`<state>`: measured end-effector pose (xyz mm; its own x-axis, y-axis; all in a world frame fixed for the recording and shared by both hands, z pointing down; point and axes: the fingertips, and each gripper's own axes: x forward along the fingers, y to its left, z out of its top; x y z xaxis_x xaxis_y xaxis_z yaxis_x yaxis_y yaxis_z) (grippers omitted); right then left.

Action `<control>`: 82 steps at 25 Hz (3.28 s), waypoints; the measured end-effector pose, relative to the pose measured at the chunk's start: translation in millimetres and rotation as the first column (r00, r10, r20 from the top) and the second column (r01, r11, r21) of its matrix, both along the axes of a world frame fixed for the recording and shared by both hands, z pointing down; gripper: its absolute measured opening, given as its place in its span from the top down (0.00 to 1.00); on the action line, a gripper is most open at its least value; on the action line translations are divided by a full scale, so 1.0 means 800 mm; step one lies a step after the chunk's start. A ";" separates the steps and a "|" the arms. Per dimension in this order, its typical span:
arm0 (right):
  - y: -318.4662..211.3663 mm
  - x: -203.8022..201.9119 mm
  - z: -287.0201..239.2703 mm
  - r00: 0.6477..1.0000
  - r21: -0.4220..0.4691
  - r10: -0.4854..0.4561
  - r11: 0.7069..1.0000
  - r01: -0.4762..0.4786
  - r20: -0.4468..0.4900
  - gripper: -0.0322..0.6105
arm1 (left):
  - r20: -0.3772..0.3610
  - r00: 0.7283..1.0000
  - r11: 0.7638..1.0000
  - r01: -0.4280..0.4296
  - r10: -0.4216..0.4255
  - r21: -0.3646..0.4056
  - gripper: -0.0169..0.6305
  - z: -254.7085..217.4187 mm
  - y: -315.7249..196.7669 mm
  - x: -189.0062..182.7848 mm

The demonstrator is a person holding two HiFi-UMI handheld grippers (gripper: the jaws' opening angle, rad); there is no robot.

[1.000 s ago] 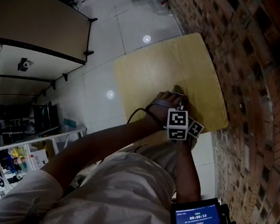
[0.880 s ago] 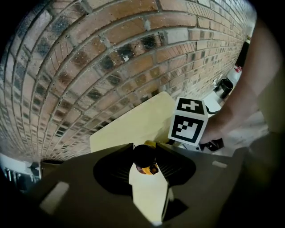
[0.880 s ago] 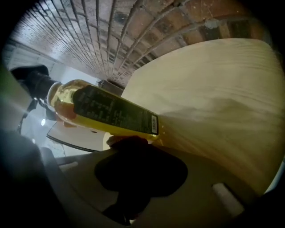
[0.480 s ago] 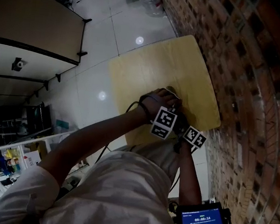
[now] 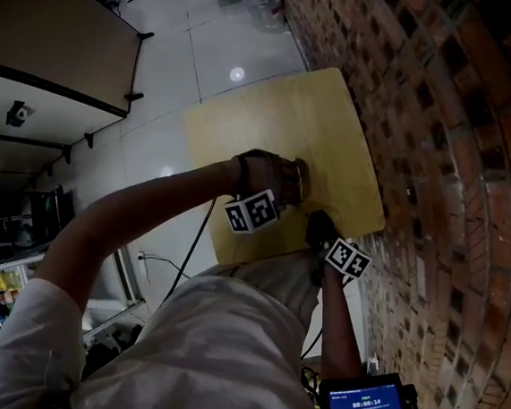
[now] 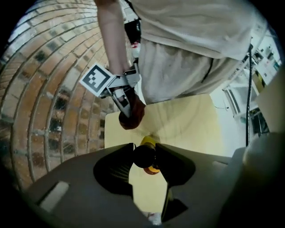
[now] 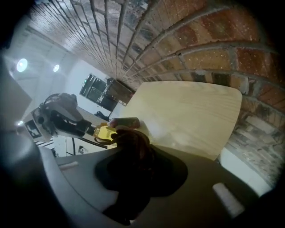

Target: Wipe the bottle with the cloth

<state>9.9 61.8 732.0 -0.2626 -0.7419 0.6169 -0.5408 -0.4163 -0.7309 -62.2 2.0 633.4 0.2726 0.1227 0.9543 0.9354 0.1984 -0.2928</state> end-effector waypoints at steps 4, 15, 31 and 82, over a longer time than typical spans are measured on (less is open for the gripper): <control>-0.003 -0.005 0.000 1.000 0.001 0.005 1.000 -0.005 0.011 0.82 | -0.041 0.998 0.999 -0.052 0.052 0.001 0.70 0.000 -0.007 -0.011; 0.008 -0.006 0.000 0.999 -0.016 -0.016 1.000 0.017 0.029 0.82 | 0.011 0.727 0.629 0.603 -0.687 -0.491 0.41 -0.065 0.004 0.019; -0.040 0.081 -0.060 0.983 -0.049 -0.178 0.983 0.176 -0.043 0.82 | 0.855 -0.518 -0.932 0.304 0.013 0.198 0.41 0.039 -0.106 0.015; -0.141 0.094 -0.017 0.899 0.048 -0.351 0.926 0.375 -0.263 0.82 | 0.687 -0.657 -0.782 0.587 -0.309 0.209 0.73 0.061 -0.063 0.036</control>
<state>85.1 -50.6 718.1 -0.3749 -0.6824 0.6275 -0.8076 -0.0919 -0.5825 -33.1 -48.2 682.1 0.3441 0.3362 0.8767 -0.6365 -0.6028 0.4811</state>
